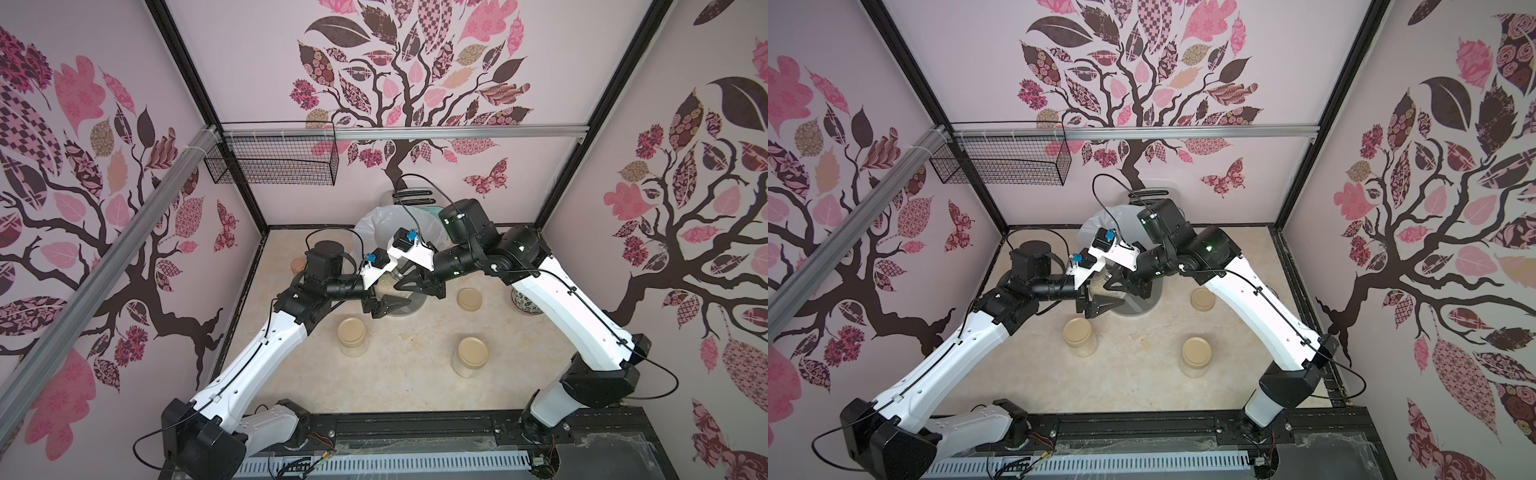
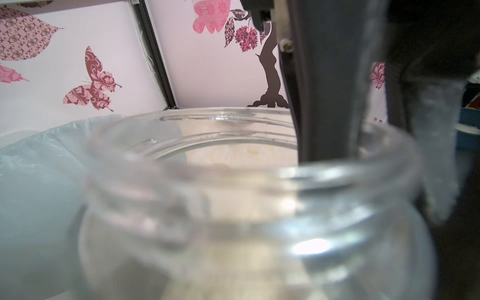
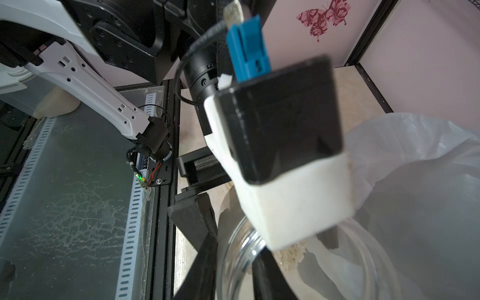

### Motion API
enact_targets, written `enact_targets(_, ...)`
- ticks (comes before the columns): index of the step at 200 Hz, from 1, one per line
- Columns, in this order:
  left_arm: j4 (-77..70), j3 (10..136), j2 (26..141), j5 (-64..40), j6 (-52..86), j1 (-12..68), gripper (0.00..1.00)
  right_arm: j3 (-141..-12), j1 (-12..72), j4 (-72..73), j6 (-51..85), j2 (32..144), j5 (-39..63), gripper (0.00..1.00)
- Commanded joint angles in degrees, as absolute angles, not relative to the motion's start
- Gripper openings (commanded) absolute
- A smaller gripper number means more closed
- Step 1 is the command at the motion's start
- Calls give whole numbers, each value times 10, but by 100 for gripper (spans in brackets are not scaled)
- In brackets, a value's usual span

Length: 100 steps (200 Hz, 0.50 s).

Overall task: Empty moldy rice from jars
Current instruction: Pour the moldy rice from the jar into the trash bin.

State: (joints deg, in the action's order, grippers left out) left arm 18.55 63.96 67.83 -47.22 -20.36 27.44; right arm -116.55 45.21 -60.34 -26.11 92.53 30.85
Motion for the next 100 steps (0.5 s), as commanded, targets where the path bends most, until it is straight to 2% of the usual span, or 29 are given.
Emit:
enact_targets(1,150,665,670,-491,-209,272,49,-1153,453,-614,-266,932,308,19)
enact_targets(21,160,667,668,-481,-219,272,50,-1149,453,-614,-266,932,317,13)
enact_targets(38,166,668,665,-466,-229,271,50,-1145,453,-614,-266,932,320,0)
enact_targets(71,164,669,658,-434,-244,272,54,-1131,453,-599,-259,928,318,0)
enact_targets(100,151,670,649,-413,-244,271,65,-1121,453,-569,-243,920,317,0)
